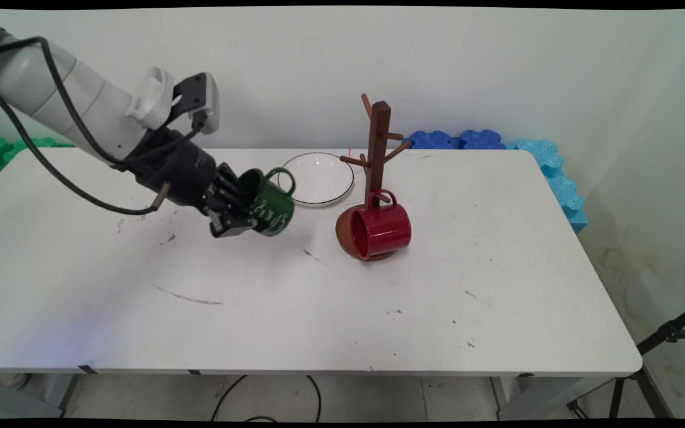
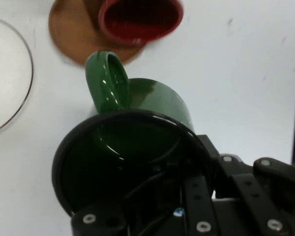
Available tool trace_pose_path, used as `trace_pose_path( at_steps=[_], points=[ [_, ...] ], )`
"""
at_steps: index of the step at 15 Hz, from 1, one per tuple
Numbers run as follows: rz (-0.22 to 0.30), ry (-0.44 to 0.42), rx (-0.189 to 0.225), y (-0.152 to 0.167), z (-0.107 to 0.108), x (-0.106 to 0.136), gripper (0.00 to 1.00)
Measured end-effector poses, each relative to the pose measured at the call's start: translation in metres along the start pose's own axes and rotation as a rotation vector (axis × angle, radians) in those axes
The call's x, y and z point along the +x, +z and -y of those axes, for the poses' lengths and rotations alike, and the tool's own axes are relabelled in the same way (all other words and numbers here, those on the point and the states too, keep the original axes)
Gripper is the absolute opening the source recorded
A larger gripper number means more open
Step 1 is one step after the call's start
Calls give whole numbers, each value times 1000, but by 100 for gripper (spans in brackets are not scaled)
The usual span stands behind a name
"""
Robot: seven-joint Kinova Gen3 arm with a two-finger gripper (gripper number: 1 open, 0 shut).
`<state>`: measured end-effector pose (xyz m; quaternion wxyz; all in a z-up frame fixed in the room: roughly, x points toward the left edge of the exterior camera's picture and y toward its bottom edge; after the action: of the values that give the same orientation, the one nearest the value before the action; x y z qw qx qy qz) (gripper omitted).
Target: Place the picked object on the table
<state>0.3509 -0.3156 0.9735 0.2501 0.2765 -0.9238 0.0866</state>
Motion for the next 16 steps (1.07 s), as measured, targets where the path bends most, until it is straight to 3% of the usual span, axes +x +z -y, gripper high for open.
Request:
trace_pose_path(
  at_steps=[5,16],
  points=[
    [94,80,44,15,19,-10,0],
    [216,208,87,74,54,-13,0]
  ],
)
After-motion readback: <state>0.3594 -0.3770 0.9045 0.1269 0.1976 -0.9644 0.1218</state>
